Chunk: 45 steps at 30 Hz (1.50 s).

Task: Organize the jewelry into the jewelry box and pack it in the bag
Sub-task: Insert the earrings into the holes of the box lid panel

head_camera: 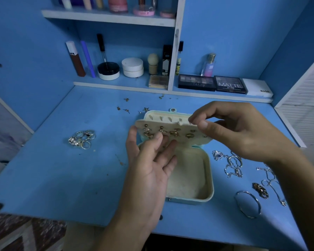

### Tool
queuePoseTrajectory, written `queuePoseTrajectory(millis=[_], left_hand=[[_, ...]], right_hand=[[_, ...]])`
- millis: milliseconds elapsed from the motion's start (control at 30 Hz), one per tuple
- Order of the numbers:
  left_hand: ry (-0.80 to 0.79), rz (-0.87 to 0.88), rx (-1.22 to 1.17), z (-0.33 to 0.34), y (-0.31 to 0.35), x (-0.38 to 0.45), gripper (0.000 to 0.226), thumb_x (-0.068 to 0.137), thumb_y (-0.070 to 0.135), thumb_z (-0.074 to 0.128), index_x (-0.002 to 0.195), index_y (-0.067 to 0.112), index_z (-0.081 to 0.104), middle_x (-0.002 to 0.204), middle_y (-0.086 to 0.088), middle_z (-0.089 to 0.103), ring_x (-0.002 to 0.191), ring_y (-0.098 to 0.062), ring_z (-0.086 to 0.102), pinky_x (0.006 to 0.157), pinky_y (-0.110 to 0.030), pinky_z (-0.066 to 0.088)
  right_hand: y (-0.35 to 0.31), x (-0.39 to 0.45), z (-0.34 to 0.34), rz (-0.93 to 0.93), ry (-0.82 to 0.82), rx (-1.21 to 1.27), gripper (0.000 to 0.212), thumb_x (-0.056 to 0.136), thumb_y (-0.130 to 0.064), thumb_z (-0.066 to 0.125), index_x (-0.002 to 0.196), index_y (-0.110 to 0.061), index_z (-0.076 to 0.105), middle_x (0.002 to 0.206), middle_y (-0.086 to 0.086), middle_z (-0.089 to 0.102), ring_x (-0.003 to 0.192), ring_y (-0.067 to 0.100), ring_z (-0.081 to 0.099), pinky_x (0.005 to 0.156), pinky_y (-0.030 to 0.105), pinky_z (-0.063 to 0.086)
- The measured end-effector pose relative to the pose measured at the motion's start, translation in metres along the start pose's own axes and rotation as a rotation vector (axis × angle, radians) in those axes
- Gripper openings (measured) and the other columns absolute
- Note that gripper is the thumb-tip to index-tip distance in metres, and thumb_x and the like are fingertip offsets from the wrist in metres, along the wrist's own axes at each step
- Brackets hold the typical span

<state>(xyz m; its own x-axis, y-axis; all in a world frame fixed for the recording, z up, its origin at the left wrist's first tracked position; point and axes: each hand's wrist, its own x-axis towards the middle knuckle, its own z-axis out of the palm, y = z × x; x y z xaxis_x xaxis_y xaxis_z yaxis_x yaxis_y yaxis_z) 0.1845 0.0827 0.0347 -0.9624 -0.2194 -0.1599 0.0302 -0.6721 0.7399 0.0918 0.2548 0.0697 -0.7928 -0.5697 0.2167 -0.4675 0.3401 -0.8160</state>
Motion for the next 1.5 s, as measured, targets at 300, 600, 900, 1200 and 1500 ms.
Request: queuePoseTrajectory(millis=[300, 600, 900, 1200, 1500], left_hand=[[0.026, 0.015, 0.198, -0.005, 0.005, 0.009, 0.083, 0.075, 0.017, 0.073, 0.140, 0.050, 0.033, 0.109, -0.003, 0.075, 0.102, -0.020, 0.072, 0.088, -0.038, 0.051], [0.072, 0.491, 0.951, -0.022, 0.030, 0.059, 0.015, 0.096, 0.022, 0.059, 0.104, 0.033, 0.063, 0.093, 0.012, 0.065, 0.088, -0.002, 0.061, 0.071, -0.012, 0.046], [-0.027, 0.348, 1.283, -0.047, 0.018, 0.142, 0.034, 0.099, 0.035, 0.054, 0.128, 0.019, 0.061, 0.124, 0.007, 0.056, 0.113, -0.008, 0.056, 0.099, -0.025, 0.041], [-0.047, 0.290, 1.341, -0.053, 0.011, 0.138, 0.038, 0.100, 0.035, 0.053, 0.132, 0.018, 0.061, 0.127, 0.006, 0.060, 0.116, -0.007, 0.053, 0.099, -0.021, 0.038], [-0.044, 0.314, 1.335, -0.060, 0.012, 0.136, 0.038, 0.097, 0.032, 0.057, 0.134, 0.020, 0.061, 0.125, 0.008, 0.060, 0.117, -0.007, 0.054, 0.105, -0.028, 0.042]], right_hand=[[0.013, 0.022, -0.003, 0.062, 0.160, -0.054, 0.012, 0.097, -0.025, 0.062, 0.089, -0.021, 0.071, 0.095, -0.006, 0.072, 0.089, 0.026, 0.067, 0.075, 0.039, 0.057], [0.041, 0.048, 0.003, 0.176, 0.272, -0.090, 0.015, 0.099, -0.035, 0.057, 0.092, -0.029, 0.069, 0.086, -0.015, 0.069, 0.073, -0.006, 0.060, 0.065, 0.015, 0.043], [0.073, 0.061, 0.017, 0.314, 0.261, -0.143, 0.019, 0.100, -0.040, 0.053, 0.096, -0.030, 0.069, 0.093, 0.001, 0.068, 0.081, 0.017, 0.060, 0.069, 0.026, 0.046], [0.086, 0.059, 0.030, 0.349, 0.234, -0.195, 0.017, 0.099, -0.035, 0.055, 0.100, -0.026, 0.069, 0.087, -0.010, 0.067, 0.081, 0.007, 0.058, 0.066, 0.019, 0.042], [0.086, 0.058, 0.031, 0.327, 0.258, -0.208, 0.015, 0.099, -0.032, 0.056, 0.102, -0.025, 0.069, 0.092, -0.013, 0.067, 0.089, 0.008, 0.059, 0.074, 0.023, 0.045]])
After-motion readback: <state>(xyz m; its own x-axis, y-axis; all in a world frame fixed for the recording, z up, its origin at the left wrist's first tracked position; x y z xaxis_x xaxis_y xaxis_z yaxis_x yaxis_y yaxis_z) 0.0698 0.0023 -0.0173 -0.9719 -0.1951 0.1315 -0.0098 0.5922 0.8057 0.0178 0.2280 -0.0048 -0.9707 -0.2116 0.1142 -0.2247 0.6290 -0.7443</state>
